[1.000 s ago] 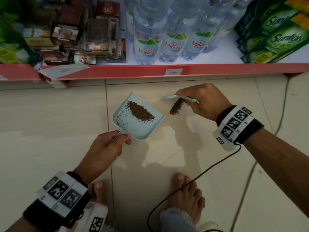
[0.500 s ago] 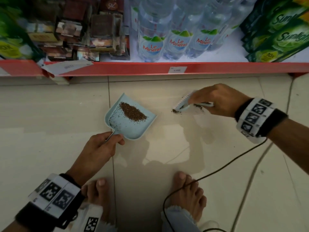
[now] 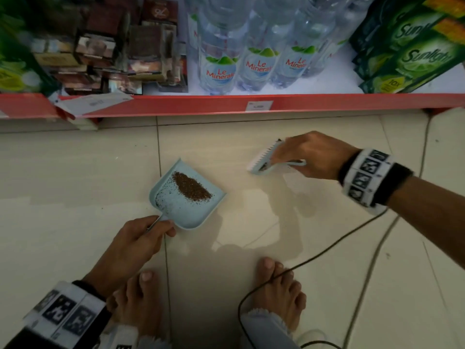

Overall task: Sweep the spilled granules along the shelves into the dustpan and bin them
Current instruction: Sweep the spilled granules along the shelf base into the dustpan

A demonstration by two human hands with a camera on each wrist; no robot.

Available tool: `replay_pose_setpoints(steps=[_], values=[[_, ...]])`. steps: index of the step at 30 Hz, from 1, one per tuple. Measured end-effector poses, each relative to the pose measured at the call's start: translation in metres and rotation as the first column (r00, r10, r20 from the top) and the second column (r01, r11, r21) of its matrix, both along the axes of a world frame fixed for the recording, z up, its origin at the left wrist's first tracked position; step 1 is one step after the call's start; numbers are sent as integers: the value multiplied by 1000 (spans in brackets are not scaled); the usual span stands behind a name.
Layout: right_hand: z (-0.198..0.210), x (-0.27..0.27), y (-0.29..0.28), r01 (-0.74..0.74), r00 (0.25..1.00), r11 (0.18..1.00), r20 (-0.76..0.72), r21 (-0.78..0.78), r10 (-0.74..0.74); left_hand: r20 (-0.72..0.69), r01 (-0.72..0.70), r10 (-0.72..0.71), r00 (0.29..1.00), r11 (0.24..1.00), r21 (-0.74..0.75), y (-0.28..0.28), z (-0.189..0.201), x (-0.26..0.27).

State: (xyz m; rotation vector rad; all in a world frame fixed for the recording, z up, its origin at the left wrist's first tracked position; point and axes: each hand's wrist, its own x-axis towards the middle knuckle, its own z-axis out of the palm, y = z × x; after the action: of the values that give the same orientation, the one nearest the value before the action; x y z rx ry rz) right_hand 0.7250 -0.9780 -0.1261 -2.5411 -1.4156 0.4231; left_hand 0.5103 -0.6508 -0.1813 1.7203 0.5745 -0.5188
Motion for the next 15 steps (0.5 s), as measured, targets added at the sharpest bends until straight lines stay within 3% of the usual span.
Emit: replay_pose_setpoints(steps=[2, 5, 6, 8, 10, 11, 13, 15], values=[[5, -4, -11, 89, 993, 995, 70, 42, -92, -6, -2, 2, 1000, 1000, -12, -2, -2, -3], [1, -15, 8, 242, 948, 929, 136, 278, -288, -3, 43, -43, 999, 999, -25, -7, -2, -2], [-3, -19, 21, 334, 915, 864, 93, 377, -394, -2, 57, -57, 998, 998, -23, -9, -2, 0], [-13, -29, 47, 573, 796, 659, -142, 486, -588, -2, 62, -62, 998, 998, -22, -9, -1, 2], [-25, -40, 67, 778, 624, 472, -429, 414, -653, -1, 56, -56, 998, 998, -33, -8, 0, 4], [-31, -44, 72, 838, 545, 416, -542, 352, -640, -1, 54, -54, 999, 998, -34, -7, 0, 3], [-40, -50, 70, 887, 451, 396, -628, 237, -635, -8, 35, -35, 999, 999, -27, -5, 0, 3], [-43, -50, 54, 875, 477, 445, -495, 191, -726, -17, 16, -16, 1000, 1000, -23, -5, 0, 2]])
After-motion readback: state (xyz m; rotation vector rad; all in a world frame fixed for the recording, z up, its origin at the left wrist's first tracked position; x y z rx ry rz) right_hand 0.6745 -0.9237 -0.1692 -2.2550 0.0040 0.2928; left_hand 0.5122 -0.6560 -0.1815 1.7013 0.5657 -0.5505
